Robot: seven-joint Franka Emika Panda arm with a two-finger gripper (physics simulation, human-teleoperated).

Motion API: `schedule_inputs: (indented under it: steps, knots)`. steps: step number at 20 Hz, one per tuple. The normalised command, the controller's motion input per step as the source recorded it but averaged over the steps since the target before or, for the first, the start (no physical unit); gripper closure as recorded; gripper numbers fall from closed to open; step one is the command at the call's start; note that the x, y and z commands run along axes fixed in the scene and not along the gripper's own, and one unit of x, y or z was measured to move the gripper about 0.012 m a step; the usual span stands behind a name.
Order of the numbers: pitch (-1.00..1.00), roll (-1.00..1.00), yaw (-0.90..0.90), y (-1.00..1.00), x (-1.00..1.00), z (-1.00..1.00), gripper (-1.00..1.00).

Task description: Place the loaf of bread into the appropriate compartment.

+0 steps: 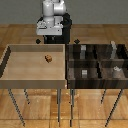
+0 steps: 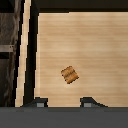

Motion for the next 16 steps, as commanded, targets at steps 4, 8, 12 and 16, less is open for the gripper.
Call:
schedule_inputs:
  steps: [4, 8, 12, 16]
  knots:
    - [0.0, 0.0, 0.0, 0.0, 0.0, 0.0, -1.0]
    - [0.0, 0.0, 0.0, -0.5, 0.0, 0.0, -1.0]
    - [0.0, 0.0, 0.0, 0.0, 0.5, 0.0, -1.0]
    - [0.0, 0.0, 0.0, 0.0, 0.75, 0.0, -1.0]
